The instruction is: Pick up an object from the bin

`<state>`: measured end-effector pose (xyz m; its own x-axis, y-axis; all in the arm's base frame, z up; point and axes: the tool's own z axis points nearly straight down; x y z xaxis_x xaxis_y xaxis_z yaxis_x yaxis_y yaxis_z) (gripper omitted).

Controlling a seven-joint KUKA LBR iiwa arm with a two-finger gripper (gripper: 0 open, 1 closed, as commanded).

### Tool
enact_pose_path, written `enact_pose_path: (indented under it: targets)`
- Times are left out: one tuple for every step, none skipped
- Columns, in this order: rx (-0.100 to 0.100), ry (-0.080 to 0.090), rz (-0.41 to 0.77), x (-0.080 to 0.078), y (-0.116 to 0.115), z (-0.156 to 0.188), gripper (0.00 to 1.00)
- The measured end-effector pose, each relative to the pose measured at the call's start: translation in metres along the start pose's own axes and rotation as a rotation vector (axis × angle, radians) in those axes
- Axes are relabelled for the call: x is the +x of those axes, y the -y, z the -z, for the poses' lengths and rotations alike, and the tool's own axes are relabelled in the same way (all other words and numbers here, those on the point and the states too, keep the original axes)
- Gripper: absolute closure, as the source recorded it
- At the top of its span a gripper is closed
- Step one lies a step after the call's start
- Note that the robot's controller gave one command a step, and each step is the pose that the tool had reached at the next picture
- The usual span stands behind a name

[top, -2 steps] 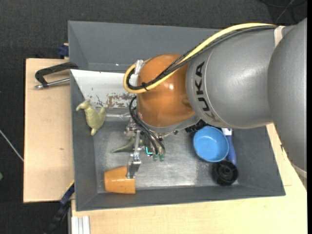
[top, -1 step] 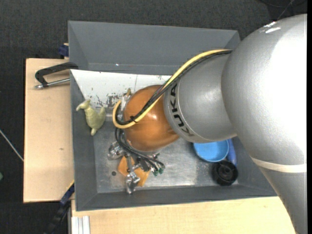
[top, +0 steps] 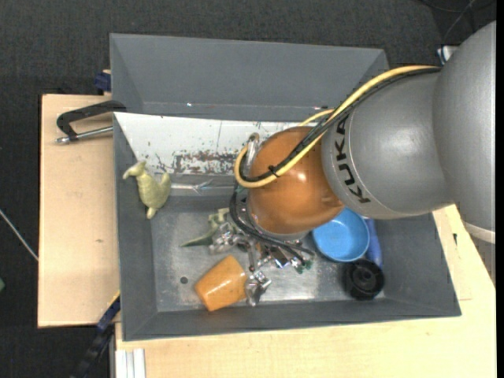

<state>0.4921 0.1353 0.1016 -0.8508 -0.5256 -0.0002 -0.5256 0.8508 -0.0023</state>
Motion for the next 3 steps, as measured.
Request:
enact_pose_path:
  targets:
    - [-0.003, 0.003, 0.131, -0.003, -0.007, -0.001, 0.00]
    - [-0.003, 0.009, 0.071, 0.002, 0.012, -0.027, 0.00]
    - [0.002, 0.018, 0.094, 0.010, 0.027, -0.026, 0.00]
